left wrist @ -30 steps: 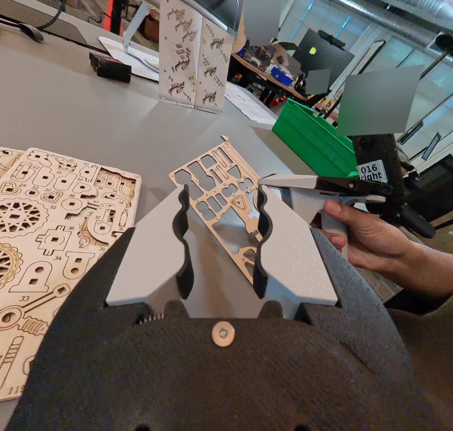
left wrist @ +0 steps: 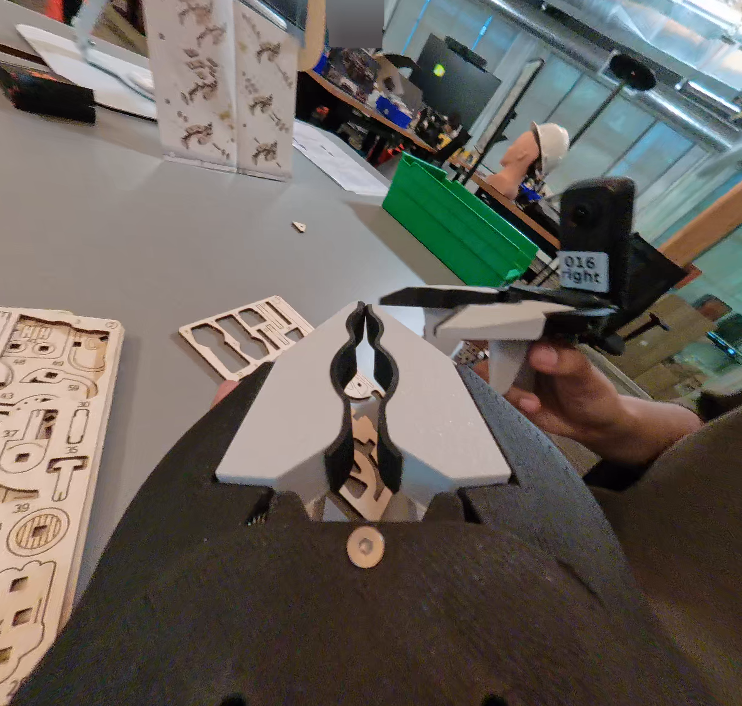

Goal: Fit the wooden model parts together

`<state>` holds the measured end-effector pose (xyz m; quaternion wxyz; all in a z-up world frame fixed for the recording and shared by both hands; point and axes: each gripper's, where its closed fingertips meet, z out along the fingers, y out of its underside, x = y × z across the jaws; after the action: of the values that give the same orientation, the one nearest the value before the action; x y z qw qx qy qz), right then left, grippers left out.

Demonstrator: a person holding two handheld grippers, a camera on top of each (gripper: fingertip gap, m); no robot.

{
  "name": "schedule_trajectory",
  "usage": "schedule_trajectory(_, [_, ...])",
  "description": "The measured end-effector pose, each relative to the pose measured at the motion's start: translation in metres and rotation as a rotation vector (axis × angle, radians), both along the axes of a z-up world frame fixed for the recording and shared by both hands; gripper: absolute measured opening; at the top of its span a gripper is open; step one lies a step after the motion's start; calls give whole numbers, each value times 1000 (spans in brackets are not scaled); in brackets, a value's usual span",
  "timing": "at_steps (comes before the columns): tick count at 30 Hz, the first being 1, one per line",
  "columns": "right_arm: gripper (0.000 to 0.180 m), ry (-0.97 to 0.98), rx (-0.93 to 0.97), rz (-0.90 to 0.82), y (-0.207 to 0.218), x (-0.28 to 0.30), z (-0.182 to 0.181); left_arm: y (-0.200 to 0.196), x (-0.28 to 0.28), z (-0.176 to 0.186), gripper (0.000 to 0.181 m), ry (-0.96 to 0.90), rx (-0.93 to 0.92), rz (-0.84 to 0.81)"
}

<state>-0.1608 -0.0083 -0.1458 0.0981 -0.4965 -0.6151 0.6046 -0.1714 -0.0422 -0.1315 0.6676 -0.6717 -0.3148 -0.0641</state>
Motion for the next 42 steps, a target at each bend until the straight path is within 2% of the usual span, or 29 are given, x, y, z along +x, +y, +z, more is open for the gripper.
schedule_trajectory(8, [62, 118, 170, 17, 1, 11, 6, 4, -19, -10, 0, 71, -122, 108])
schedule_trajectory(15, [57, 132, 189, 32, 0, 19, 7, 10, -22, -6, 0, 172, -179, 162])
schedule_trajectory(21, [55, 150, 174, 15, 3, 28, 16, 21, -25, -2, 0, 181, -169, 147])
schedule_trajectory(24, [54, 157, 145, 5, 7, 37, 28, 26, -24, 0, 7, 193, -183, 134])
schedule_trajectory(27, [52, 149, 60, 8, 13, 58, 39, 37, -23, -4, 23, 216, -249, 104])
schedule_trajectory(31, [51, 129, 46, -40, 41, 85, 34, 64, -34, -15, 38, 248, -414, 81])
schedule_trajectory(35, [50, 152, 26, -98, 75, 102, 39, 114, -68, -24, 40, 313, -586, 55])
schedule_trajectory(36, [49, 161, 7, -101, 79, 105, 40, 131, -76, -27, 38, 306, -609, 36])
schedule_trajectory(38, [50, 153, -20, -93, 82, 111, 39, 156, -100, -42, 12, 295, -692, 41])
schedule_trajectory(40, [50, 146, -20, -83, 81, 113, 35, 175, -116, -64, 12, 261, -767, 34])
schedule_trajectory(42, [51, 146, 4, -79, 82, 113, 30, 194, -115, -76, 21, 194, -750, -13])
